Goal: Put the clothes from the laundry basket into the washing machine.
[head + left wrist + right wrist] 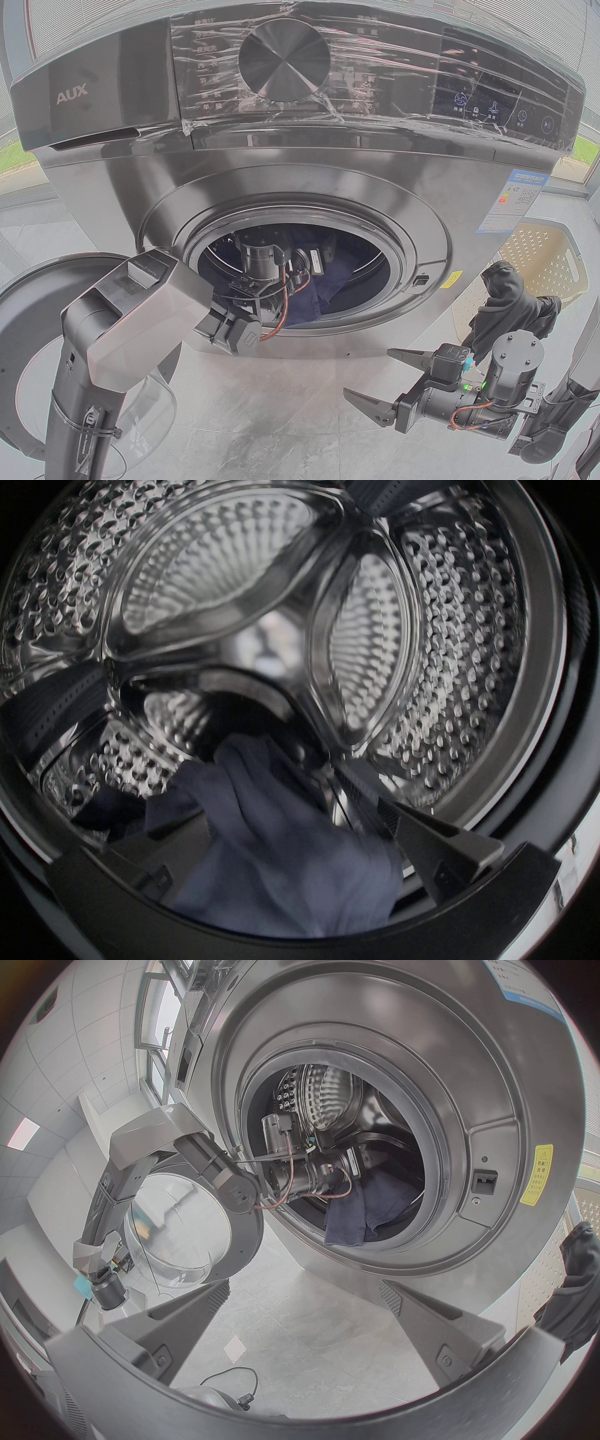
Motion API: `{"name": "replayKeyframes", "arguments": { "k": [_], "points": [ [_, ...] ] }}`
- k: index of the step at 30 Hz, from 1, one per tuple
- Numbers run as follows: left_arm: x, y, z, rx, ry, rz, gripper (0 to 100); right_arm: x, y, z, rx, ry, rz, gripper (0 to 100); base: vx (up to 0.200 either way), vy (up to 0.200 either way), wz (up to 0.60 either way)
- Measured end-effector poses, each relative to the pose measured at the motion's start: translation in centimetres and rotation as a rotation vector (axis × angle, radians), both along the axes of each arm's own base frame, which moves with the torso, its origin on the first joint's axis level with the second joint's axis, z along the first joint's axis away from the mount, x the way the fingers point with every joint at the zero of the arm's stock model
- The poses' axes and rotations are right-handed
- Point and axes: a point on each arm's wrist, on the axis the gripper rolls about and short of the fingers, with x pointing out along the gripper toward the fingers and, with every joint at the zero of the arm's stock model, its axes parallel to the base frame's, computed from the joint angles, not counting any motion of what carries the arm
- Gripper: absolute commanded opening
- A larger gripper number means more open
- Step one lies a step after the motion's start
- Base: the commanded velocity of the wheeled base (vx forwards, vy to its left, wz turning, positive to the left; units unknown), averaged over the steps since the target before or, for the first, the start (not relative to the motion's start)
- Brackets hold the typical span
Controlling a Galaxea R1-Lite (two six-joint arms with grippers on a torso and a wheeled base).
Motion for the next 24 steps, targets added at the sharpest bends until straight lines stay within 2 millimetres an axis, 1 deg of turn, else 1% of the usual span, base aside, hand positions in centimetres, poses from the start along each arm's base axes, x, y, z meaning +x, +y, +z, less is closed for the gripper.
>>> {"name": "replayKeyframes", "arguments": {
  "k": [6, 11, 15, 19, 24],
  "points": [
    [-2.4, -0.5, -2.4, 0.093, 0.111, -0.067, 100, 0.0, 0.0, 0.0, 0.0, -0.001, 0.0, 100, 0.0, 0.0, 0.0],
    [-3.1, -0.5, -3.8, 0.135, 0.152, -0.094, 100, 0.1, 0.1, 0.1, 0.005, -0.005, 0.0, 100, 0.0, 0.0, 0.0],
    [-2.9, -0.2, -4.5, 0.151, 0.161, -0.086, 100, 0.1, 0.1, 0.1, 0.007, -0.007, 0.0, 100, 0.0, 0.0, 0.0],
    [-2.2, 0.3, -4.2, 0.143, 0.149, -0.069, 100, 0.1, 0.1, 0.1, 0.006, -0.006, 0.0, 100, 0.0, 0.0, 0.0],
    [-1.4, 1.0, -2.3, 0.113, 0.104, -0.039, 100, 0.1, 0.1, 0.1, 0.006, -0.006, 0.0, 100, 0.0, 0.0, 0.0]
  ]
}}
